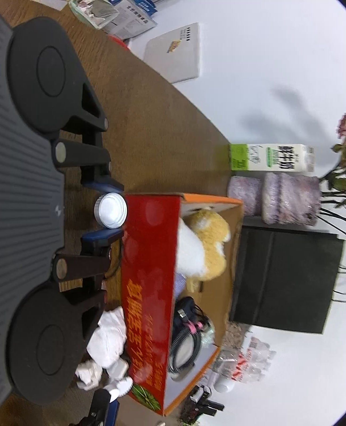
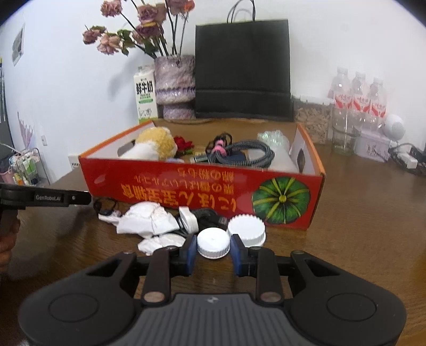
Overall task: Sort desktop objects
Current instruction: 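Carry both white caps into the cardboard box and open both grippers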
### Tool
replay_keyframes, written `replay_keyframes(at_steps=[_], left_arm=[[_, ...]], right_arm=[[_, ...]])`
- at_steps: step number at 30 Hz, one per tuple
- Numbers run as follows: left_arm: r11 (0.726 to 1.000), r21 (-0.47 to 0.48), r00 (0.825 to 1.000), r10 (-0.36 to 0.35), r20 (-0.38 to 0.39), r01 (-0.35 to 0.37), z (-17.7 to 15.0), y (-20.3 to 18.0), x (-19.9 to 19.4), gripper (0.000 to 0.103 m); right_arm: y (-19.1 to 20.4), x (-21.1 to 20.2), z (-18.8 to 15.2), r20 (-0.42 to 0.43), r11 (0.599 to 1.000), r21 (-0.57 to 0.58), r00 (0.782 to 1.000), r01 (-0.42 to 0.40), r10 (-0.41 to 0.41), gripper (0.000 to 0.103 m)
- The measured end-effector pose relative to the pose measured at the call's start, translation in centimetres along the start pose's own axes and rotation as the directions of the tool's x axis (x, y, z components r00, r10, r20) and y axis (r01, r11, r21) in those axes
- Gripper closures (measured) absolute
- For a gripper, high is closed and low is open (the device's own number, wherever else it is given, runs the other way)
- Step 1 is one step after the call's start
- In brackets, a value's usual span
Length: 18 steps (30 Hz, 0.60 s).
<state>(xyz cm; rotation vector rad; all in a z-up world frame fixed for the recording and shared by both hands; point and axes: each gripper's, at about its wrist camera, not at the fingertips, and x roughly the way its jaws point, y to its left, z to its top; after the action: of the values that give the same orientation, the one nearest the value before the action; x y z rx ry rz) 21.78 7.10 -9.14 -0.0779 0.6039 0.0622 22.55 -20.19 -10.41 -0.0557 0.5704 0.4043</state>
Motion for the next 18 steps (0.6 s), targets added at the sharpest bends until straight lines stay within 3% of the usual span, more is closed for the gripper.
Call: replay_keyframes(at_steps=[10, 18], left_arm=[[0.996, 0.064, 0.985, -0.074, 0.155, 0.065, 2.8, -3.4, -4.6, 0.073], [0.991, 0.093, 0.972, -0.117, 0.203, 0.099, 5.9, -6.9, -3.7, 0.073]], right_arm=[[0.3, -1.6, 3.7, 0.084, 0.999, -0.015, 0.996, -0.032, 0.033, 0.077], [0.5, -0.4, 8.0, 0.149, 1.0, -0.026, 0.989, -0.011, 0.015, 0.077]])
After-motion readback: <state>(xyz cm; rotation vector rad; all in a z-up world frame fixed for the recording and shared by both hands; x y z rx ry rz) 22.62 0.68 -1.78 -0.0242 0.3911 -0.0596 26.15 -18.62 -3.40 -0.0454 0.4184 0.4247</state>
